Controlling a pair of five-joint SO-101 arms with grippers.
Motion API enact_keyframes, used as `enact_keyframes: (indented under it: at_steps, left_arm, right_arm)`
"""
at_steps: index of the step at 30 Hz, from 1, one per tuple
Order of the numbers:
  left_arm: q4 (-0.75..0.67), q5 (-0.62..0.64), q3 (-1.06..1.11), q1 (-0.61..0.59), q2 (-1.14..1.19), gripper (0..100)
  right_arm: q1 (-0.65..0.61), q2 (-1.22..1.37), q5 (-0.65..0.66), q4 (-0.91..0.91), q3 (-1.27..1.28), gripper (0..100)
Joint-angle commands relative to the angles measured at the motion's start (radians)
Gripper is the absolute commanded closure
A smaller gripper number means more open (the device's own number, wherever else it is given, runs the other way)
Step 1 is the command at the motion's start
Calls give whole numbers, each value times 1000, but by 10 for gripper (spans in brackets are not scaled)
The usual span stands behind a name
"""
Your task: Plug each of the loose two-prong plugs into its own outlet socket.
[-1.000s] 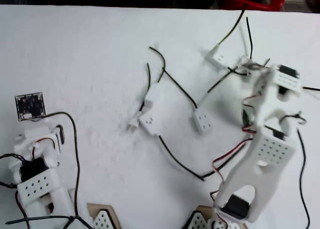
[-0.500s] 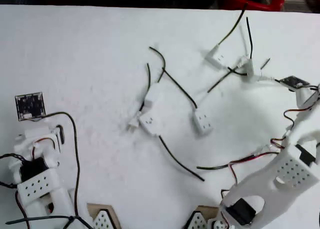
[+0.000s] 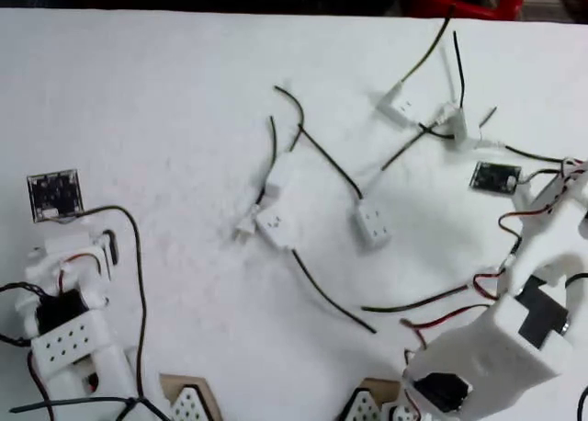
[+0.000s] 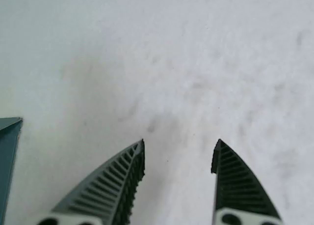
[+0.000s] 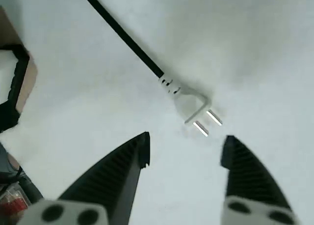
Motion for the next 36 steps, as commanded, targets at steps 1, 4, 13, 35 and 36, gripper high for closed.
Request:
enact_keyframes:
  at_steps: [1, 4, 13, 35, 36]
  left_arm:
    - [-21, 3, -6, -4, -28, 775]
    - [-21, 3, -6, -4, -28, 775]
    - [-21, 3, -6, -4, -28, 775]
    - [-21, 3, -6, -4, -28, 775]
    - [-21, 3, -6, -4, -28, 775]
  right_arm:
    - [-25, -54, 31, -71, 49, 637]
    - [-36, -54, 32, -154, 126, 601]
    - [-64, -54, 34, -312, 287, 601]
    - [-47, -133, 143, -530, 496, 979]
    - [-50, -159, 143, -493, 496, 985]
